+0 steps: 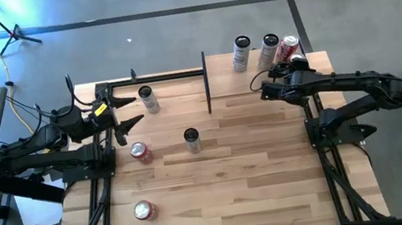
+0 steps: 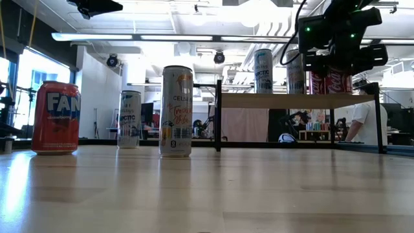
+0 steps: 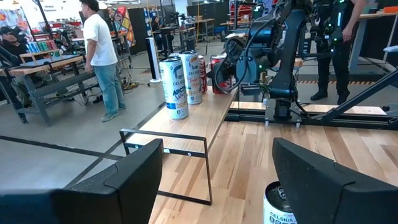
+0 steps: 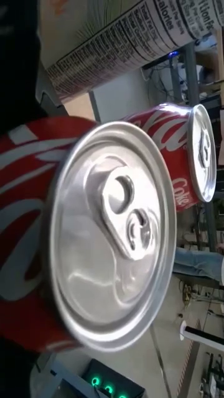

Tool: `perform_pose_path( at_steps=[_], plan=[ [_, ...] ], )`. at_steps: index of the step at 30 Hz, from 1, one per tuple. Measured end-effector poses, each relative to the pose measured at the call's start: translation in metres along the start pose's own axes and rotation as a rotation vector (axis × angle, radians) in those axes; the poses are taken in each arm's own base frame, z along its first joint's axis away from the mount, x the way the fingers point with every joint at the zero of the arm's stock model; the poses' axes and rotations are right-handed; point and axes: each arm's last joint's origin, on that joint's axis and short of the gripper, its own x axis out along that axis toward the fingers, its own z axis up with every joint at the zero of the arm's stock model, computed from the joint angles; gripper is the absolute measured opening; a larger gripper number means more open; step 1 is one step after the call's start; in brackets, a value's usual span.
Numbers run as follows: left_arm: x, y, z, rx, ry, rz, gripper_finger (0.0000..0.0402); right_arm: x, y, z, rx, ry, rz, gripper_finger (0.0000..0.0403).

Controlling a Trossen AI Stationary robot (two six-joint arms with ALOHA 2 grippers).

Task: Place canned beverage on shelf
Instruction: Put the red soda can on the shelf aligned with the other red soda can

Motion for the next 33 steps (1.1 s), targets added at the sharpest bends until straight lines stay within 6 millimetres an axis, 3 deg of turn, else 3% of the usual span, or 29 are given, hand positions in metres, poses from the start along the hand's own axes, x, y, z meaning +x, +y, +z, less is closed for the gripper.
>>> perform_pose_path(
  at_steps=[18, 27, 33],
  plan=[
    [0.0000, 0.0000, 0.0000, 0.000, 0.000, 0.001, 0.0280, -0.0008, 0.0006, -0.0014, 0.005, 0.034, 0.006, 0.0331],
    [0.0000, 0.0000, 0.0000, 0.000, 0.000, 0.000, 0.0280, -0.0026, 0.0000, -0.0024, -0.016, 0.040, 0.013, 0.0394],
    [0.0000, 0.0000, 0.0000, 0.000, 0.000, 0.000, 0.0280, -0.0044, 0.0003, -0.0030, -0.018, 0.041, 0.023, 0.0396]
  ],
)
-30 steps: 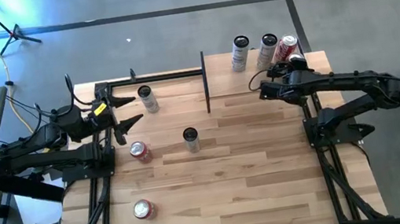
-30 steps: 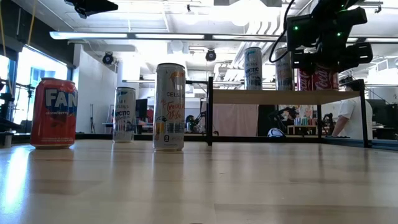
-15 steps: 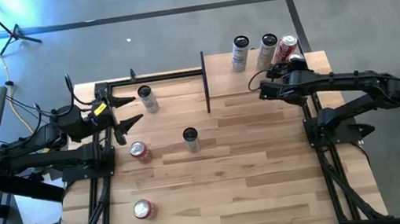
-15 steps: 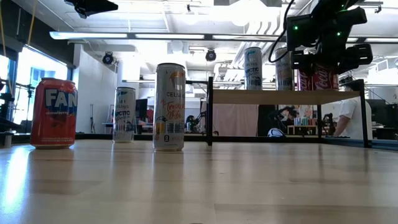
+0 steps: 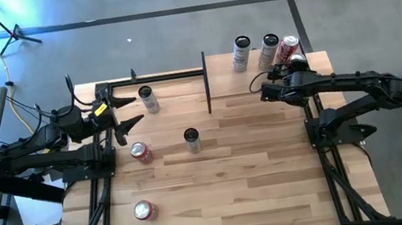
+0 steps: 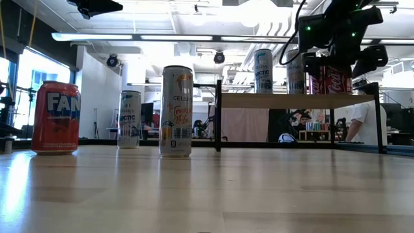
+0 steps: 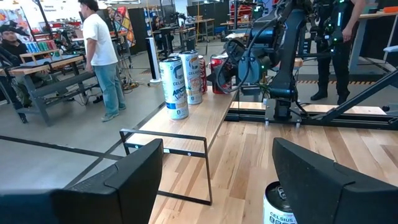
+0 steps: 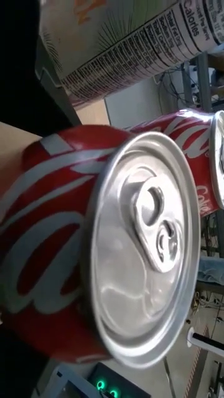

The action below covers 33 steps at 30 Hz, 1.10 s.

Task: Place canned beverage on shelf
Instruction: Put the red soda can on the shelf aligned with the other red soda can, then put the white soda can on the shelf aligned with the other white soda can

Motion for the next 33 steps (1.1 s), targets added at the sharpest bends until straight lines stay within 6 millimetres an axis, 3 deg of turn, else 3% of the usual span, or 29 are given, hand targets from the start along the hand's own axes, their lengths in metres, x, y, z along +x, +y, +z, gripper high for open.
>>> perform_pose_path(
  at_steps=[16, 33],
  plan=[
    [0.000, 0.000, 0.000, 0.000, 0.000, 0.000, 0.0280, -0.020, -0.011, -0.007, -0.015, 0.055, 0.046, 0.0397],
    [0.000, 0.000, 0.000, 0.000, 0.000, 0.000, 0.0280, -0.053, -0.028, -0.019, -0.026, 0.174, 0.142, 0.0397]
  ],
)
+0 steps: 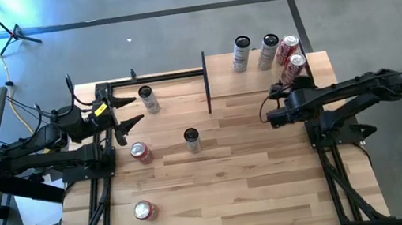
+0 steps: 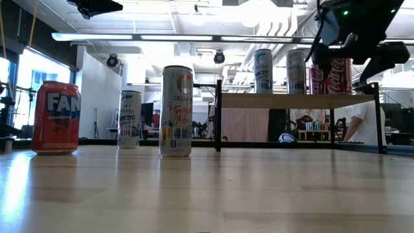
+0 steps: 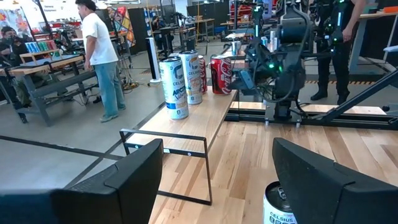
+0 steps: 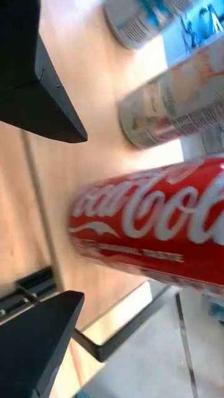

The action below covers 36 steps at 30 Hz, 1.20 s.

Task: Place canned beverage on shelf
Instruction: Put the white soda can on the shelf aligned with the other white soda can

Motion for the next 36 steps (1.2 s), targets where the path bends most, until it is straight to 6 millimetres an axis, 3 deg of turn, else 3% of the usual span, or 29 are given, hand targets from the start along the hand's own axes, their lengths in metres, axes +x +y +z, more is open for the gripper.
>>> perform_pose_path(
  at_steps=[7, 13, 19, 26, 36],
  plan=[
    [0.000, 0.000, 0.000, 0.000, -0.001, 0.001, 0.0280, -0.019, -0.004, -0.013, 0.006, 0.101, 0.075, 0.0397],
    [0.000, 0.000, 0.000, 0.000, 0.000, 0.000, 0.0280, -0.041, -0.007, -0.030, 0.097, 0.291, 0.148, 0.0397],
    [0.000, 0.000, 0.000, 0.000, 0.000, 0.000, 0.0280, -0.065, 0.001, -0.048, 0.111, 0.468, 0.329, 0.0397],
    [0.000, 0.000, 0.000, 0.000, 0.000, 0.000, 0.0280, -0.076, 0.026, -0.061, 0.104, 0.532, 0.498, 0.0397],
    [0.000, 0.000, 0.000, 0.000, 0.000, 0.000, 0.0280, -0.086, 0.088, -0.096, 0.130, 0.441, 0.678, 0.0396]
  ],
)
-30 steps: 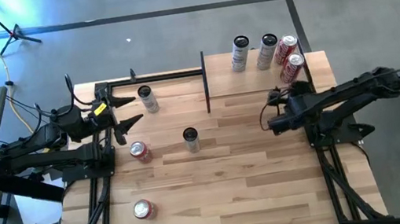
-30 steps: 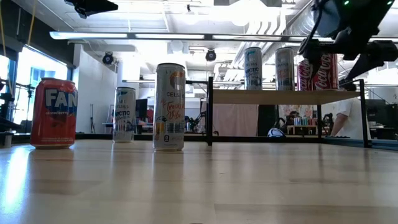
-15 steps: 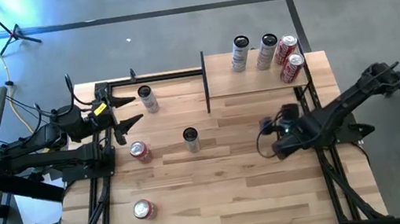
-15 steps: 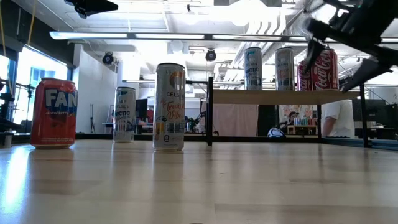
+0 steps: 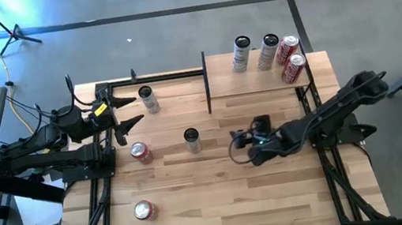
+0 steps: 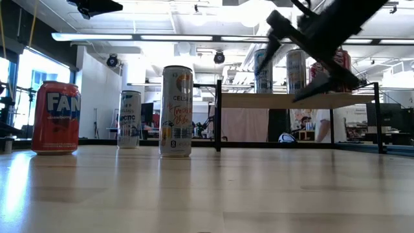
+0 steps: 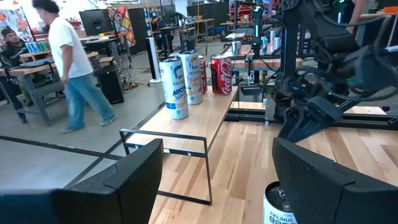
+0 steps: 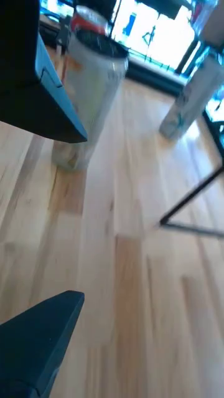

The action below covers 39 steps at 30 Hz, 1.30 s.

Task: Place canned beverage on shelf
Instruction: Put the white soda can on the shelf aligned with the other white soda can

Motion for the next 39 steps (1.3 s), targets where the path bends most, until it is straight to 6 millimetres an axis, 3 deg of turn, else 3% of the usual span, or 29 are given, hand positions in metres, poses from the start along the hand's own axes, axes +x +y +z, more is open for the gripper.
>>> perform_pose_path(
  at_steps=[6, 17, 23, 31, 39],
  plan=[
    [0.000, 0.000, 0.000, 0.000, 0.000, 0.000, 0.0280, 0.009, 0.044, -0.014, -0.127, -0.070, 0.006, 0.0396],
    [0.000, 0.000, 0.000, 0.000, 0.000, 0.000, 0.0280, 0.024, 0.097, -0.036, -0.344, -0.114, -0.027, 0.0398],
    [0.000, 0.000, 0.000, 0.000, 0.000, 0.000, 0.0280, 0.021, 0.099, -0.045, -0.416, -0.109, -0.024, 0.0399],
    [0.000, 0.000, 0.000, 0.000, 0.000, 0.000, 0.0280, 0.008, 0.092, -0.089, -0.563, -0.312, 0.033, 0.0400],
    [0.000, 0.000, 0.000, 0.000, 0.000, 0.000, 0.0280, 0.033, 0.082, -0.130, -0.600, -0.448, 0.045, 0.0400]
  ],
)
